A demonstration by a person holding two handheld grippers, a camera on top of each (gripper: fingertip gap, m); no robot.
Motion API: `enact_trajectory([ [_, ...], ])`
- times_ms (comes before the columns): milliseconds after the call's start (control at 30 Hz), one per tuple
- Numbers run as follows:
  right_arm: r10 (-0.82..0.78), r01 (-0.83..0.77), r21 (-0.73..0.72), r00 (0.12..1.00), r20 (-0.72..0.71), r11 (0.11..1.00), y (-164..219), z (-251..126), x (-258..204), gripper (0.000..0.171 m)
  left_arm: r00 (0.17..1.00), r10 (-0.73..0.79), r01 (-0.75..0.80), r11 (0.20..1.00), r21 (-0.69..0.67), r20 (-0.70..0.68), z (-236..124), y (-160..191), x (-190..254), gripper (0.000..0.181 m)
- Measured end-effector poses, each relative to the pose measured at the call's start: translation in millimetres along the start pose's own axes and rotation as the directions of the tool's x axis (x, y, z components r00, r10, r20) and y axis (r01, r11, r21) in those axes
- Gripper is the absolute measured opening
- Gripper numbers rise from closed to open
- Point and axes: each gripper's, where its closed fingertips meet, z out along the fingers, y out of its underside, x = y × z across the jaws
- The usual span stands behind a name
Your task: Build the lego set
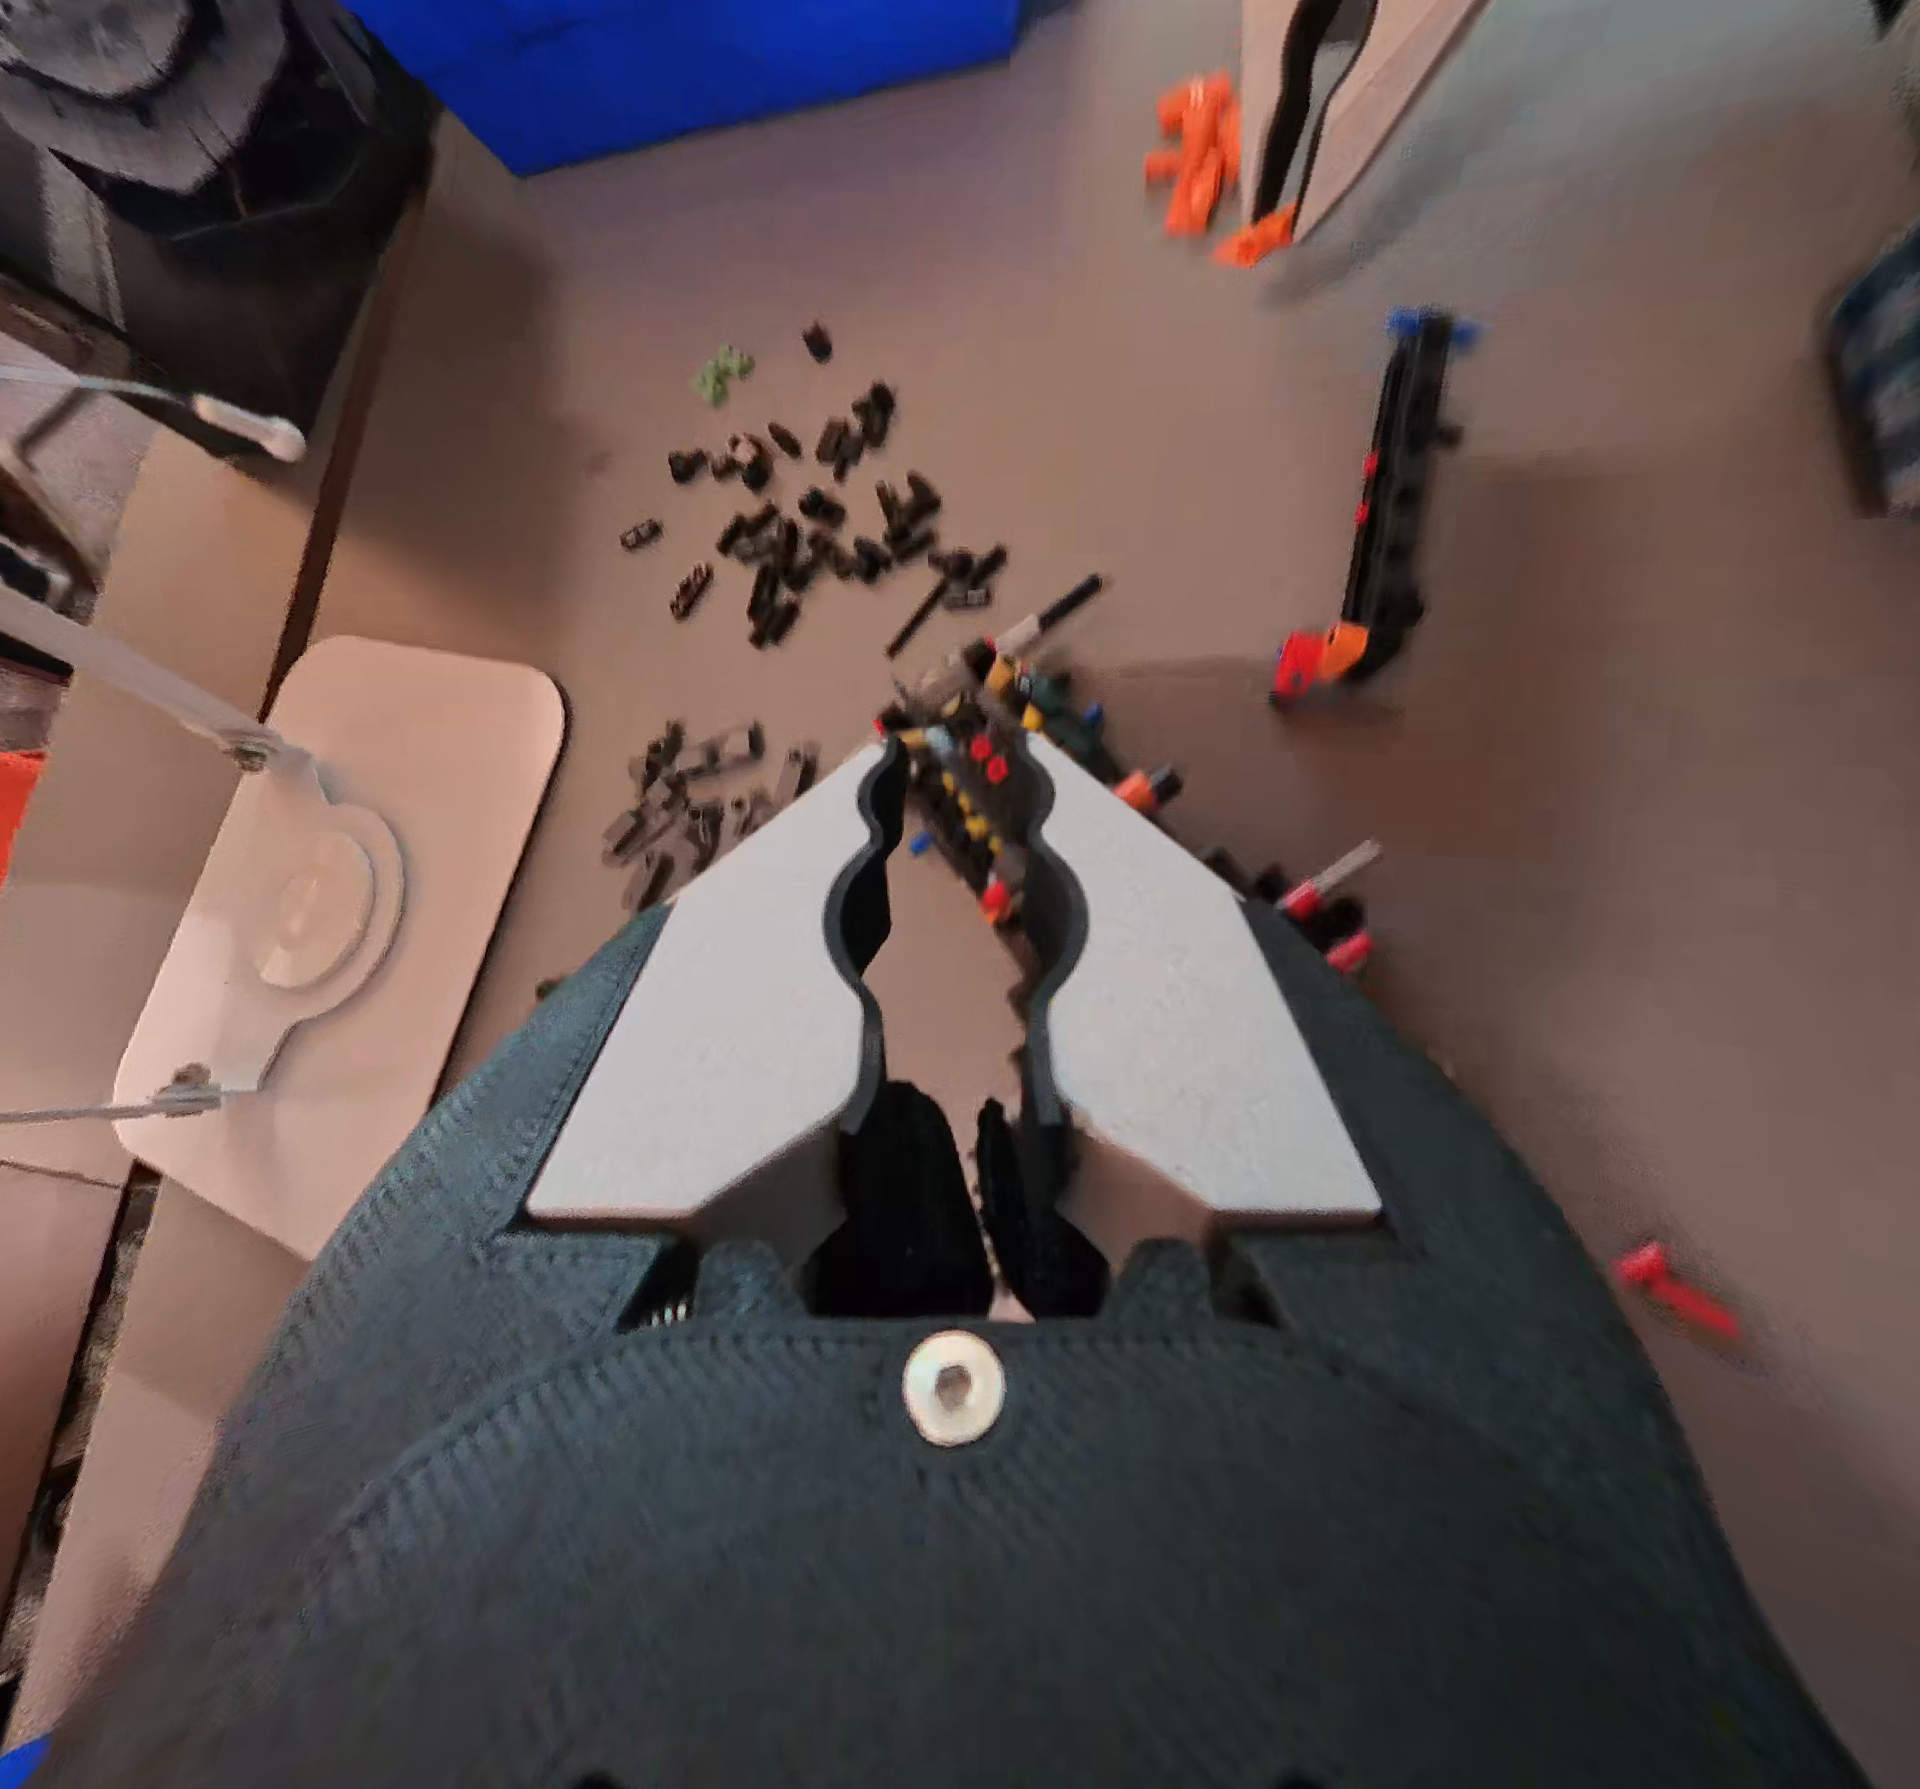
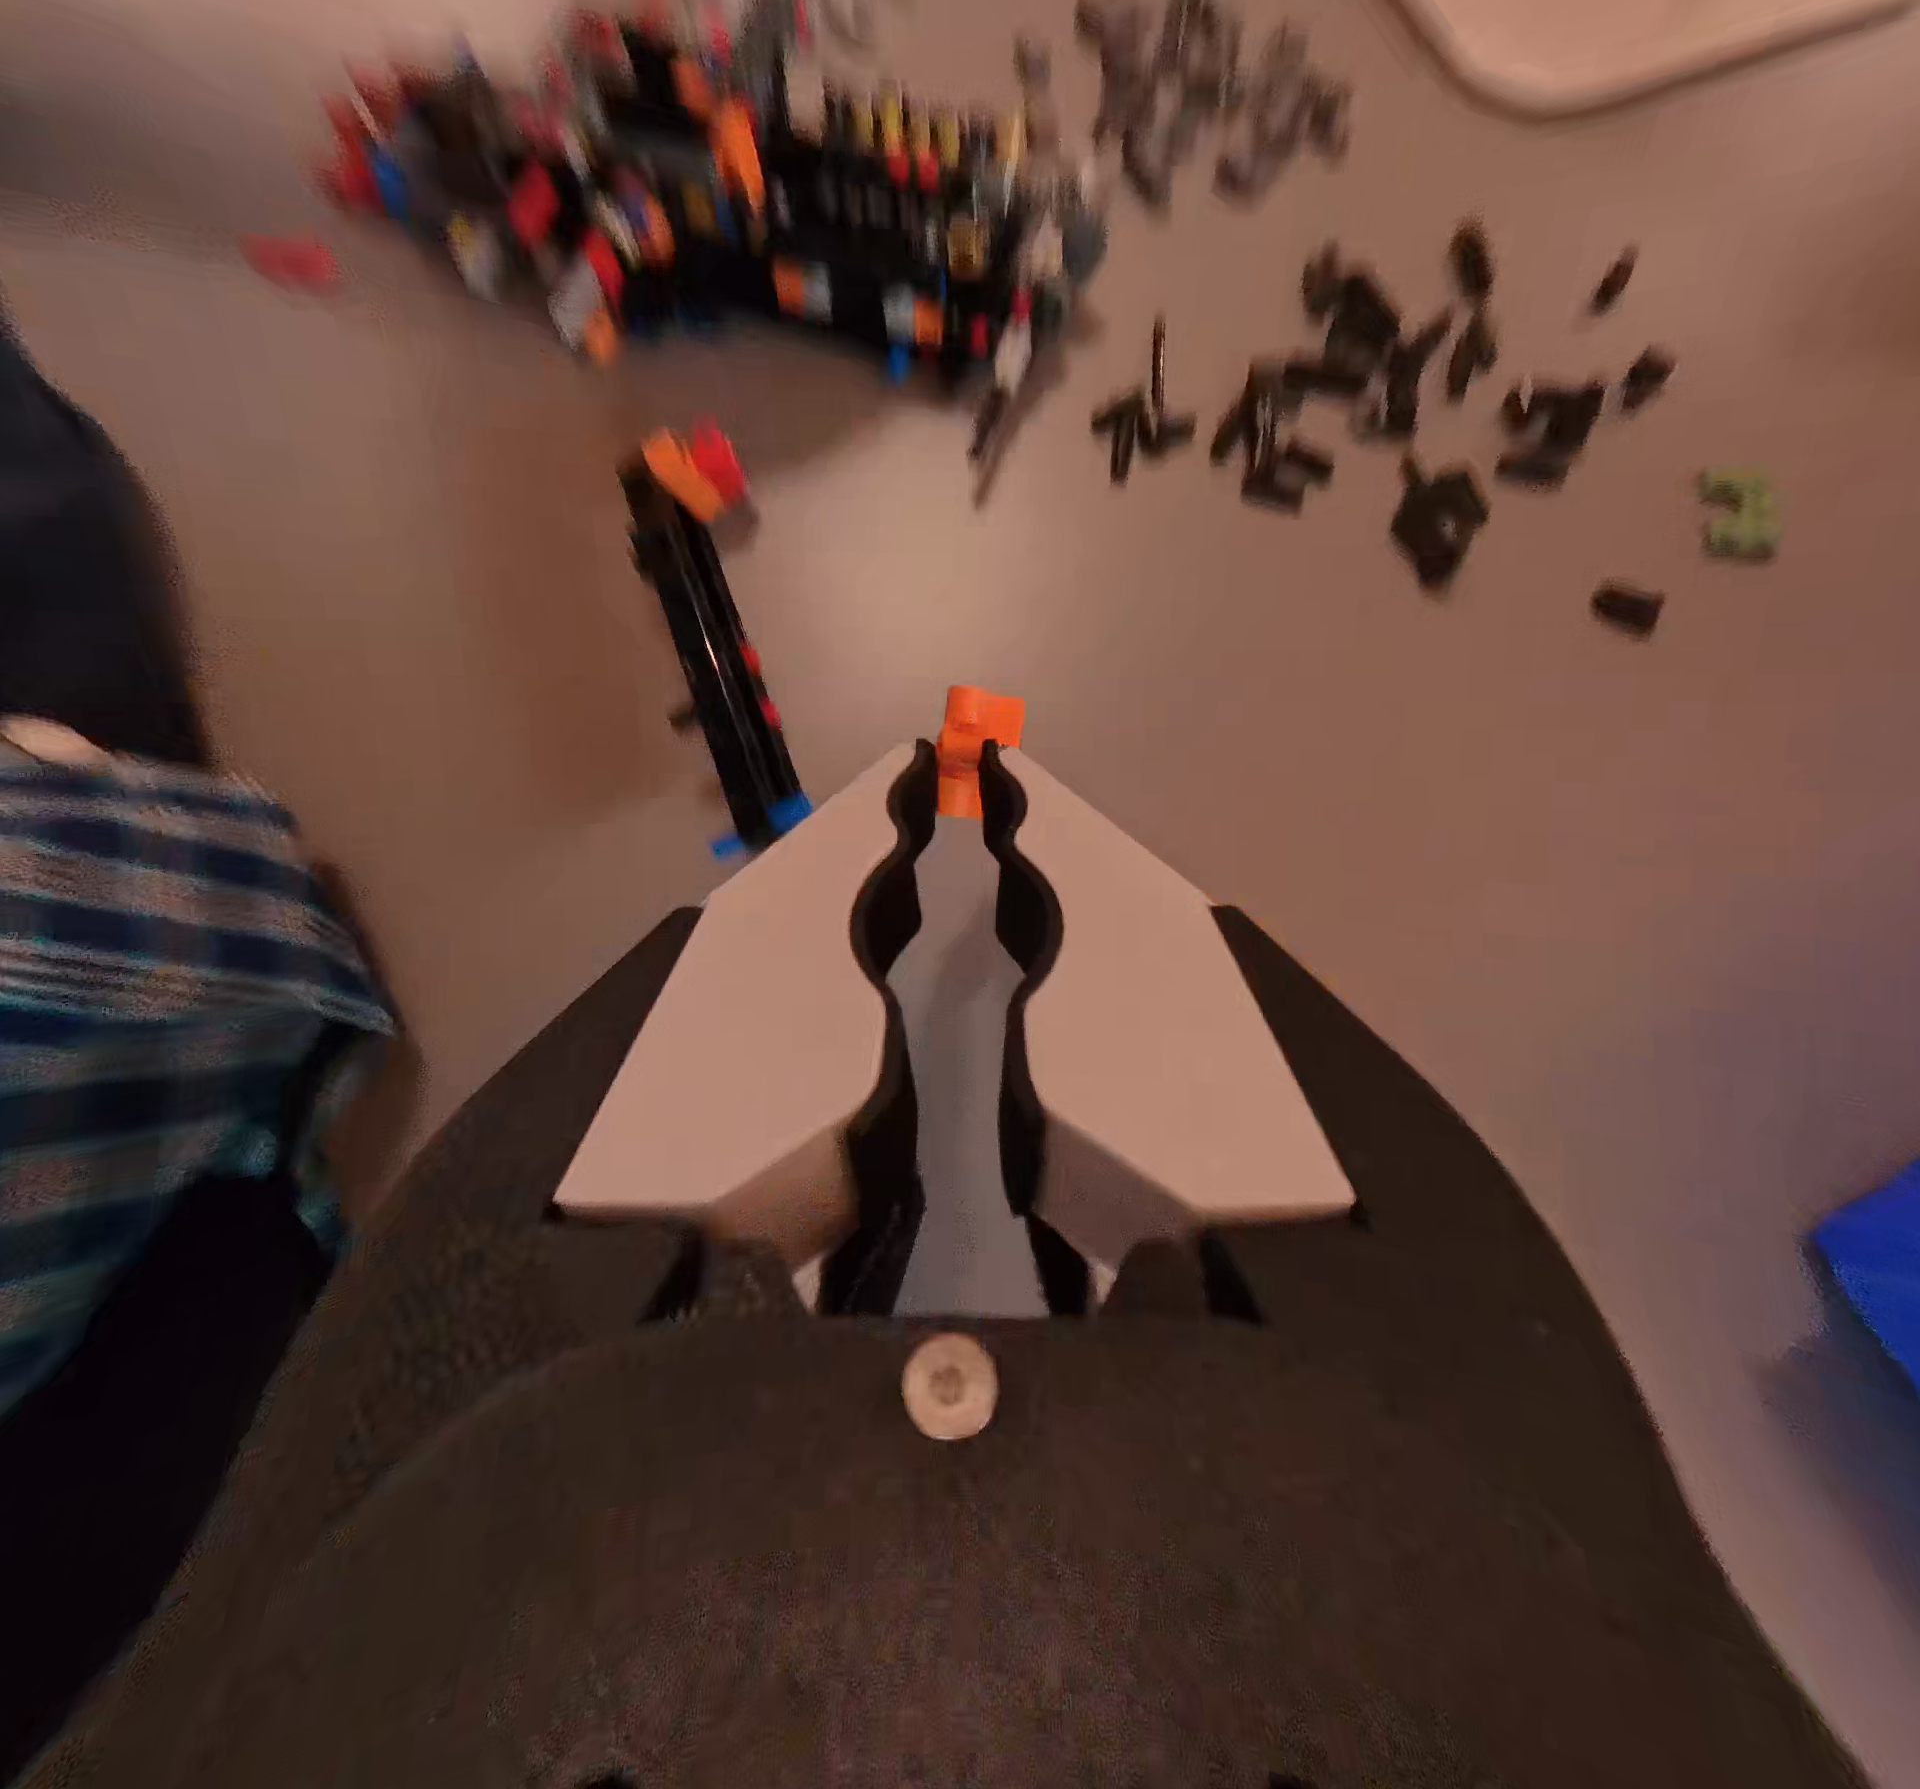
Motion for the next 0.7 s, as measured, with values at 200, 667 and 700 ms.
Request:
enact_trajectory([
  [200,0.15,-0.291,0.401,0.926,0.346,0.868,-90.9,-12.1,-18.6,0.005,0.994,0.001,-0.019,0.986,0.168,0.107,9.4,-52.4,23.0,0.029],
  [667,0.015,-0.403,0.538,0.811,0.585,0.74,-140.4,-15.0,-48.8,0.005,0.95,-0.283,0.312,0.853,0.419,-0.13,7.3,-91.6,45.4,0.028],
  [700,0.003,-0.405,0.55,0.807,0.59,0.73,-142.9,-15.9,-50.6,0.005,0.924,-0.327,0.382,0.811,0.443,-0.198,4.9,-95.7,46.8,0.028],
])
